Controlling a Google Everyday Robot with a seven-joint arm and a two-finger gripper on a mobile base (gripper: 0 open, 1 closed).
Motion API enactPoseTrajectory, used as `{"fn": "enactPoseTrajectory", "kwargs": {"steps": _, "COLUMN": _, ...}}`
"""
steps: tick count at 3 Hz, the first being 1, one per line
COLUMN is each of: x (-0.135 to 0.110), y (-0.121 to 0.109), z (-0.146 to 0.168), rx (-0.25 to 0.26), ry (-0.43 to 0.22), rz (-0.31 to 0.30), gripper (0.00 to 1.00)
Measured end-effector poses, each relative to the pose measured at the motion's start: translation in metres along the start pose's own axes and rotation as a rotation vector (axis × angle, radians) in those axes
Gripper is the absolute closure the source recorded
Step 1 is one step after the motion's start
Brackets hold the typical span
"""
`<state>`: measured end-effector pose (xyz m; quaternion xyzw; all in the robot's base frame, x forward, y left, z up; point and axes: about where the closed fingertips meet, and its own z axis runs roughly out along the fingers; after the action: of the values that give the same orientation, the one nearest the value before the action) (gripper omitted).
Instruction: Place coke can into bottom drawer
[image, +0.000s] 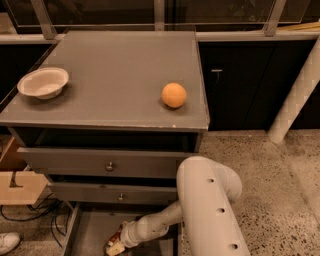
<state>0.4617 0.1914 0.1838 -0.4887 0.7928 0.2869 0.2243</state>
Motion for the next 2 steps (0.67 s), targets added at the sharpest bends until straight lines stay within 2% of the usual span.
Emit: {"fn": "enactPoseTrajectory", "kwargs": {"steps": 2, "x": 0.003, "y": -0.021, "z": 0.019, "rx": 0.005, "ry": -0.012, "rz": 0.002, "gripper": 0.99}}
